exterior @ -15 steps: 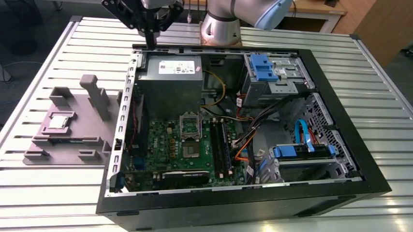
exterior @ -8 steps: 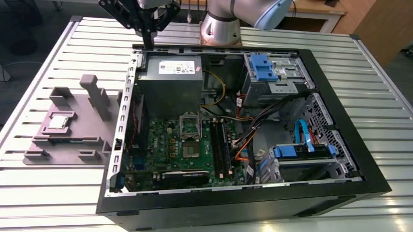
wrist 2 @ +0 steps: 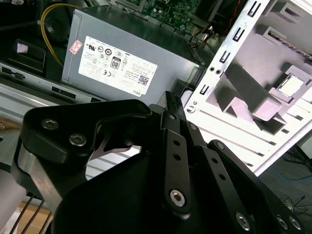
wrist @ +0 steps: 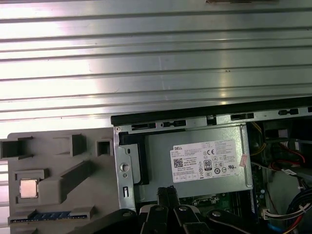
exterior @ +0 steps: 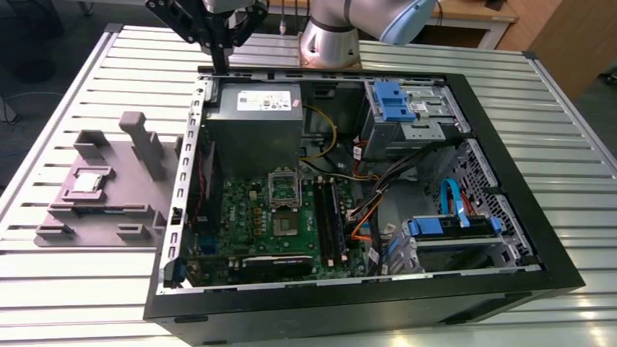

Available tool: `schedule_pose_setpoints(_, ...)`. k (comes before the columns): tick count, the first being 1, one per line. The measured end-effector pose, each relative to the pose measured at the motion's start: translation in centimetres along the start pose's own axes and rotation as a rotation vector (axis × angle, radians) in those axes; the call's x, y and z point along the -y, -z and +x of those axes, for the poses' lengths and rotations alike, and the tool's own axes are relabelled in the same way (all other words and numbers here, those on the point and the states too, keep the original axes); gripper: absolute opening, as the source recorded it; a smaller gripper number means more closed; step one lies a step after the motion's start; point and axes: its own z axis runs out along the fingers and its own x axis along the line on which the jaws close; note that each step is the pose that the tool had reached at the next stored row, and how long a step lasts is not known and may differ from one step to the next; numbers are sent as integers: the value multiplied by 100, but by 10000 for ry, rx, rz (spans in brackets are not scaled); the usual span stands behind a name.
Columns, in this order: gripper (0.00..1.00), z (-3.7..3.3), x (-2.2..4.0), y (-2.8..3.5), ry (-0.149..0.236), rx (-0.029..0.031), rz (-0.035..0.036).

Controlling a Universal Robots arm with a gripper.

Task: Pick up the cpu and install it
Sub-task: 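Reach for the cpu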

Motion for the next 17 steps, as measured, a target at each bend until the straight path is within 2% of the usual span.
schedule_pose_setpoints(2, 11, 33, 2, 1, 0, 0, -1)
schedule_pose_setpoints(12, 11, 41, 3, 0, -2, 0, -2)
schedule_pose_setpoints(17, 11, 103, 6, -8, -1, 0, 0)
